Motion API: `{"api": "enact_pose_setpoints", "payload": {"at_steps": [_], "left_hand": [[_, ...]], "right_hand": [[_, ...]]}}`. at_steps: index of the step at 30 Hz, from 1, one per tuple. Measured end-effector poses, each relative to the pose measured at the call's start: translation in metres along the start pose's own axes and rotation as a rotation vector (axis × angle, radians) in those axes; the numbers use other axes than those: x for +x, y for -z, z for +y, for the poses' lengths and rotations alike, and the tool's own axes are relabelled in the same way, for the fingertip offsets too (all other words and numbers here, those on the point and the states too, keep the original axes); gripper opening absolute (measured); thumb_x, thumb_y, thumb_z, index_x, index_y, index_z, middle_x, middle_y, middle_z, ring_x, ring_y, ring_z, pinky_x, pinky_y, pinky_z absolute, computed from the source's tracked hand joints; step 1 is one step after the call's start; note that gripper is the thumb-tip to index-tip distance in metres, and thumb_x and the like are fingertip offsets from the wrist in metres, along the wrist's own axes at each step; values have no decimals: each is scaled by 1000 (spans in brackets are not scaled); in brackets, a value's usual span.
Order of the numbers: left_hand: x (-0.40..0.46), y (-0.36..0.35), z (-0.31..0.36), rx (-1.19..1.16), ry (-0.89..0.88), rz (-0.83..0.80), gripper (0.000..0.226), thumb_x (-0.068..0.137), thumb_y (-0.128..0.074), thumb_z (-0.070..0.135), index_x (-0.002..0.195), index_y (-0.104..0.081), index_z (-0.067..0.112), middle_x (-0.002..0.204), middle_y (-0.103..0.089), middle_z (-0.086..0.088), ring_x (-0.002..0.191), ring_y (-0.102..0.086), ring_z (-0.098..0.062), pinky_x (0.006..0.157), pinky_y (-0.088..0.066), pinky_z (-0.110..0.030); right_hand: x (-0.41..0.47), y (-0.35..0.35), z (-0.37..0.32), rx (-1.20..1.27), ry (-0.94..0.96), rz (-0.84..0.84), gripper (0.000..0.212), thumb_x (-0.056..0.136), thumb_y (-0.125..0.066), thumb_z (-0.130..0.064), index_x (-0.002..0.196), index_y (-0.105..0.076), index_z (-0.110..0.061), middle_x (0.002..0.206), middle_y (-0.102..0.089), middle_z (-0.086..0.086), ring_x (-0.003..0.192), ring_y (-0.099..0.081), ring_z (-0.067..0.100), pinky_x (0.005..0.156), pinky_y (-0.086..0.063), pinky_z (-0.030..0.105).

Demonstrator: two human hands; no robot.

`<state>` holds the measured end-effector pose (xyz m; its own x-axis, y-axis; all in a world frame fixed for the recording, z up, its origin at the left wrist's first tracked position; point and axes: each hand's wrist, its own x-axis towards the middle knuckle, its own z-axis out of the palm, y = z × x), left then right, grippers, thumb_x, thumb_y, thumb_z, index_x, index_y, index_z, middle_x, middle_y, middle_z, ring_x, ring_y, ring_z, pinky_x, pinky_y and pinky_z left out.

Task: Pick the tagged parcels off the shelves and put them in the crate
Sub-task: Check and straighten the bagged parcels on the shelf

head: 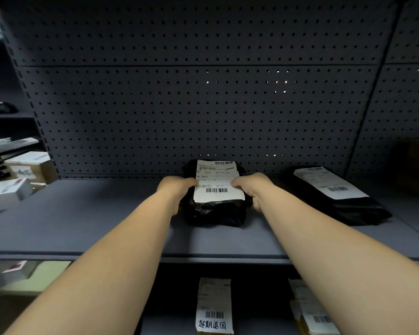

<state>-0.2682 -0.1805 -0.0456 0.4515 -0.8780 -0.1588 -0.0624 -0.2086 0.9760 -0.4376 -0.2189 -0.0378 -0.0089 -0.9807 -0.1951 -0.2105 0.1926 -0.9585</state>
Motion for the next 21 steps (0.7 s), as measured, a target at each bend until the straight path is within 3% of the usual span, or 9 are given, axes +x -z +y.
{"api": "enact_pose_setpoints", "payload": {"at_steps": [2, 4, 6, 9, 11, 14, 16, 18, 21], "left_hand": [[4, -1, -1, -23, 20, -19, 7, 79, -70, 11, 77, -64, 9, 87, -68, -8, 73, -63, -22, 62, -50, -28], [7, -2, -2, -30, 42, -41, 5, 80, -70, 10, 78, -65, 9, 83, -68, -8, 69, -64, -21, 56, -49, -27], [9, -2, -3, -23, 67, -46, 6, 80, -70, 12, 78, -65, 9, 80, -68, -7, 66, -64, -21, 53, -50, -27], [11, -3, -2, 5, 79, -44, 12, 78, -72, 15, 85, -66, 7, 80, -68, -9, 66, -64, -23, 52, -50, -27], [11, -4, -2, 26, 66, -43, 17, 79, -71, 15, 92, -66, 5, 84, -68, -10, 70, -65, -24, 55, -52, -29], [11, -6, 1, 109, 21, -3, 25, 78, -71, 21, 95, -65, 3, 90, -67, -11, 83, -65, -29, 74, -57, -38], [8, -6, 7, 283, -71, 61, 26, 81, -66, 30, 85, -61, 5, 76, -61, -6, 71, -60, -24, 65, -52, -30], [3, -6, 14, 531, -175, 120, 31, 85, -59, 37, 73, -54, 8, 67, -53, -3, 57, -50, -17, 49, -38, -23], [-9, -8, 22, 800, -365, 176, 33, 89, -51, 39, 83, -60, 7, 81, -62, -8, 67, -57, -23, 51, -39, -25]], "right_hand": [[3, -1, 0, -9, -18, -9, 10, 81, -63, -3, 73, -57, -5, 101, -67, 17, 96, -65, 32, 89, -54, 44], [5, -2, -1, -47, -27, -13, 6, 81, -63, -6, 86, -62, -1, 106, -66, 18, 98, -65, 32, 90, -53, 45], [8, -3, 0, -80, -47, -21, 24, 82, -64, -8, 104, -63, 1, 110, -65, 19, 100, -64, 32, 91, -53, 45], [7, -3, 1, -99, -67, -35, 33, 81, -64, -9, 111, -62, 3, 112, -64, 21, 102, -63, 34, 92, -52, 47], [7, -1, 2, -93, -69, -37, 30, 81, -65, -10, 109, -62, 1, 112, -65, 20, 102, -63, 33, 92, -52, 47], [10, 2, 2, -90, -41, -12, 22, 82, -65, -12, 102, -63, -2, 110, -66, 19, 98, -64, 30, 89, -53, 41], [11, 5, -2, -192, 53, 63, 24, 82, -63, -18, 100, -64, -1, 107, -67, 18, 88, -62, 26, 75, -51, 30], [8, 11, -7, -408, 190, 145, 30, 85, -60, -27, 101, -66, -3, 104, -68, 13, 84, -60, 25, 69, -47, 28], [-4, 19, -13, -706, 378, 211, 32, 89, -54, -32, 106, -64, -7, 109, -66, 12, 93, -59, 28, 71, -43, 28]]}}
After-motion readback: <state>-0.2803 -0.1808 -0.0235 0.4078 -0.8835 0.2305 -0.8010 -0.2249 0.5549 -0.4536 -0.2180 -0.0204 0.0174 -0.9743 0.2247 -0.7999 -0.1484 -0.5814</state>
